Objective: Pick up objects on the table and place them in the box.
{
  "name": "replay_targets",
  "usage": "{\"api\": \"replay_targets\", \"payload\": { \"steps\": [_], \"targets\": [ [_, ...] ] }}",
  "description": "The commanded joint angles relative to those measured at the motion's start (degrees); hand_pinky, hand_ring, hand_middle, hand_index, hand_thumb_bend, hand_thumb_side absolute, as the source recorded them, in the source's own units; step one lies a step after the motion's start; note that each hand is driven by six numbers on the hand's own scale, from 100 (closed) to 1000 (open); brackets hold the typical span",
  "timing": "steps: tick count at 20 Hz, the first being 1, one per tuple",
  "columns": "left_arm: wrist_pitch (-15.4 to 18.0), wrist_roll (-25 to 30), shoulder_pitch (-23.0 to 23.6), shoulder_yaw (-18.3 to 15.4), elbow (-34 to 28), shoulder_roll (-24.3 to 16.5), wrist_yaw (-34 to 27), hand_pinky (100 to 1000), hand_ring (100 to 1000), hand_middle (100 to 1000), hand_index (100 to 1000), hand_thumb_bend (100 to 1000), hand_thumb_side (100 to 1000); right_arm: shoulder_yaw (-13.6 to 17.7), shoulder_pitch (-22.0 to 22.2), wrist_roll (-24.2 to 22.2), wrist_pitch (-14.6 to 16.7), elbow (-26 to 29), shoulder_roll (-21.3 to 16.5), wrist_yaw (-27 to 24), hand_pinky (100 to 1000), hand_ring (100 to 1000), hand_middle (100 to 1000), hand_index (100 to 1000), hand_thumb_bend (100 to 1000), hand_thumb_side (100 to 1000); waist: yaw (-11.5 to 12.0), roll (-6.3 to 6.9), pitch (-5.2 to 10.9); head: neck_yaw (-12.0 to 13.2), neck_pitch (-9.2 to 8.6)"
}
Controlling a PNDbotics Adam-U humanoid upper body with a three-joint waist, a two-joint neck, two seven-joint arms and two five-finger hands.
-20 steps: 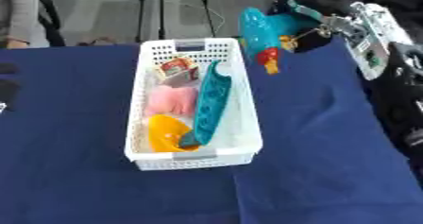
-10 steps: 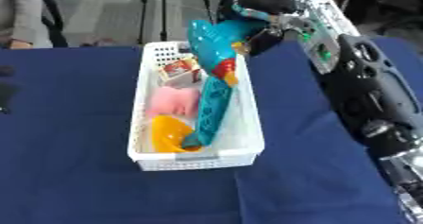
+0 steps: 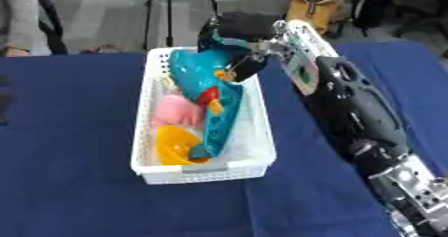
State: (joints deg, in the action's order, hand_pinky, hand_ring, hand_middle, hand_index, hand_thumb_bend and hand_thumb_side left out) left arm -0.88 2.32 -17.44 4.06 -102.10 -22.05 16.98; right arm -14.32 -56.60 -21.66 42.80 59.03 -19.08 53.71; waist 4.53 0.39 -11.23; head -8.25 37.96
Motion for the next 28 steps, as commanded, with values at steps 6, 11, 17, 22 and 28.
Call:
{"api": "replay_targets", "payload": {
  "steps": [6, 11, 17, 22, 28],
  "targets": [
    [0.1, 0.3, -0.9, 0.0, -1.2, -0.3, -0.4, 482, 694, 757, 830, 551, 850, 1.6, -0.6, -0.9, 3.5, -4.5, 2.4, 8.7, 657, 749, 790, 820, 308, 360, 0.3, 0.36, 0.86, -0.6, -0.79],
    [0.1, 0.3, -0.9, 0.0, -1.2, -0.3, -0.4, 481, 694, 757, 830, 552, 850, 2.1, -0.5, 0.4, 3.4, -6.1, 2.5, 11.4, 718, 795, 835, 865, 423, 463, 0.3, 0.27, 0.87, -0.6, -0.84],
    [0.1, 0.3, -0.8, 0.0, -1.1, -0.3, -0.4, 481, 695, 757, 830, 551, 849, 2.7, -0.3, -0.3, 3.7, -6.8, 2.6, 11.6, 827, 890, 915, 932, 610, 552, 0.3, 0.27, 0.98, -0.9, -0.84],
    [0.1, 0.4, -0.9, 0.0, -1.2, -0.3, -0.4, 481, 695, 757, 830, 551, 849, 2.9, -0.4, -2.3, 3.5, -6.8, 2.5, 11.6, 844, 906, 927, 947, 649, 567, 0.3, 0.27, 1.07, -1.0, -0.85],
    [0.1, 0.4, -0.8, 0.0, -1.2, -0.2, -0.4, 480, 695, 757, 831, 551, 850, 2.6, -0.6, -8.4, 5.5, -8.0, 2.5, 9.5, 866, 914, 919, 952, 664, 554, 0.4, 0.14, 1.14, -1.3, -0.86]
  ]
}}
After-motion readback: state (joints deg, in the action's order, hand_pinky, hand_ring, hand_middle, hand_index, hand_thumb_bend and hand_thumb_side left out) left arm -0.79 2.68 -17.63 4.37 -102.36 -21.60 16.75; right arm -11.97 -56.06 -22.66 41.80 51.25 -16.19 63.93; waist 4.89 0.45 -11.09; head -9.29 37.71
